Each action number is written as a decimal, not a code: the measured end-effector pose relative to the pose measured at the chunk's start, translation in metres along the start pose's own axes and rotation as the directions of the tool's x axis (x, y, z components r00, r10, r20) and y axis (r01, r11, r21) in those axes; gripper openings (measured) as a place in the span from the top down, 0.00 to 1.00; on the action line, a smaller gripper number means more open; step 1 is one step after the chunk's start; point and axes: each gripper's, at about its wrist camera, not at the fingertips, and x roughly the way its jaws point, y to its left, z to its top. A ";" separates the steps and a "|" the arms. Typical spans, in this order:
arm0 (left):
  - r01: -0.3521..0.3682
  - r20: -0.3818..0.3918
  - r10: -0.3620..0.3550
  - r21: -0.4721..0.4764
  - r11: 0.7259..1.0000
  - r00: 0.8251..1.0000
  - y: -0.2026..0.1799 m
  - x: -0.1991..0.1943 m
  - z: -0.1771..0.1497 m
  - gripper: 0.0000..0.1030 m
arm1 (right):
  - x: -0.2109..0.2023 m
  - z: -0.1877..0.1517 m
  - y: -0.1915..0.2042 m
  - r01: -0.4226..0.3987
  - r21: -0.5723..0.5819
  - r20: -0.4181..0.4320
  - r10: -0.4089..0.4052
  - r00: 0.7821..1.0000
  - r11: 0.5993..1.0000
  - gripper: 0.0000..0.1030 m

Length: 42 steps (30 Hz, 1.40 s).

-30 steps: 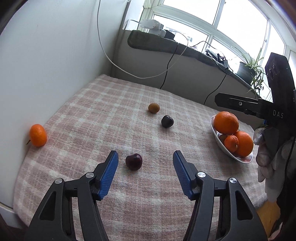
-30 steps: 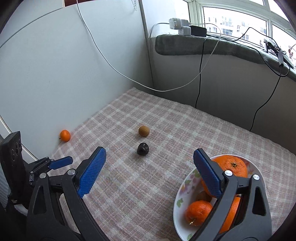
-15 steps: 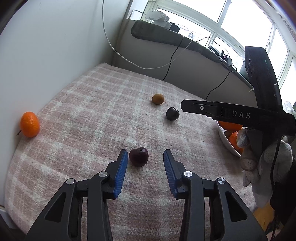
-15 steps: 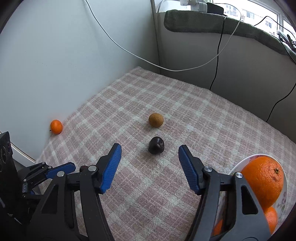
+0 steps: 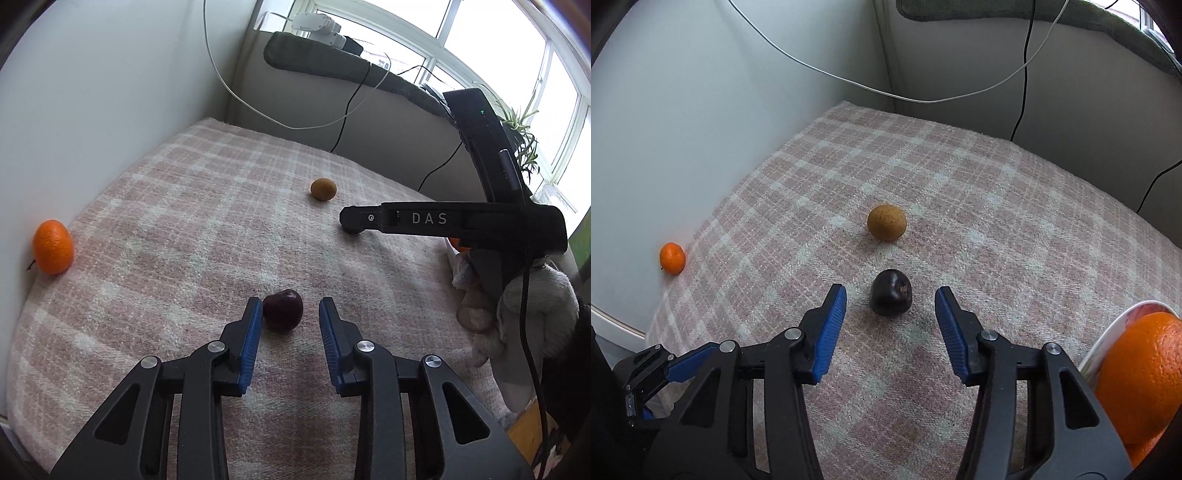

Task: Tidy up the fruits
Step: 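Close the right tool on its plum while the left tool closes on its plum, then carry both dark plums over the bowl with both tools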

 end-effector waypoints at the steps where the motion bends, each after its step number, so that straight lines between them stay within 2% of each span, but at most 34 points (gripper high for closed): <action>1: -0.003 -0.002 0.003 -0.001 1.000 1.000 0.000 0.001 0.000 0.72 | 0.002 0.000 0.000 0.000 0.000 -0.005 0.000 1.000 1.000 0.55; 6: -0.009 -0.010 0.009 -0.009 1.000 1.000 0.003 0.005 0.000 0.77 | 0.010 0.000 0.001 0.006 -0.003 -0.018 -0.006 1.000 1.000 0.59; 11: -0.006 -0.010 0.006 -0.013 1.000 1.000 0.004 0.007 -0.001 0.78 | 0.013 0.001 -0.001 0.004 0.000 -0.017 -0.004 1.000 1.000 0.74; 20: 0.023 0.012 -0.023 -0.036 0.999 1.000 0.008 0.000 -0.001 0.78 | 0.001 -0.003 -0.001 -0.023 0.018 0.006 0.023 1.000 1.000 0.75; 30: 0.062 0.046 -0.060 -0.024 0.998 0.997 -0.007 -0.018 0.004 0.78 | -0.048 -0.013 -0.010 -0.063 0.043 0.092 0.059 0.994 0.997 0.75; 42: 0.135 0.081 -0.137 0.027 0.990 0.987 -0.044 -0.029 0.015 0.78 | -0.128 -0.047 -0.043 -0.030 0.076 0.223 0.012 0.975 0.997 0.75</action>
